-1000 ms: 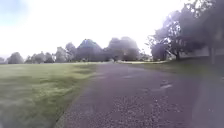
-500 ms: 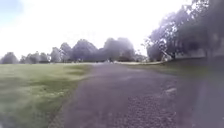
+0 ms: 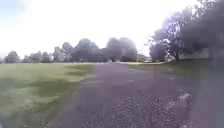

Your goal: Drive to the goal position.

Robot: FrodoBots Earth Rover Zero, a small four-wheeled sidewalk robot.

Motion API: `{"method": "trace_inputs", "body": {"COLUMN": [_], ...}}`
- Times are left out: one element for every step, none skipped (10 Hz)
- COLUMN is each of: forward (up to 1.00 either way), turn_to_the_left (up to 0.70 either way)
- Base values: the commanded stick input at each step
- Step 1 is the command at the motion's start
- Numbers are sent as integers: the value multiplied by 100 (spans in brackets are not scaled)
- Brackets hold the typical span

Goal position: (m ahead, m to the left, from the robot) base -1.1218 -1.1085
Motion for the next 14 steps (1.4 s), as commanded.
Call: {"method": "trace_inputs", "body": {"forward": [70,70,70,70,70,70,70,70,70,70,70,70,70,70], "turn_to_the_left": [0,0,0,0,0,0,0,0,0,0,0,-1,-2,-4]}}
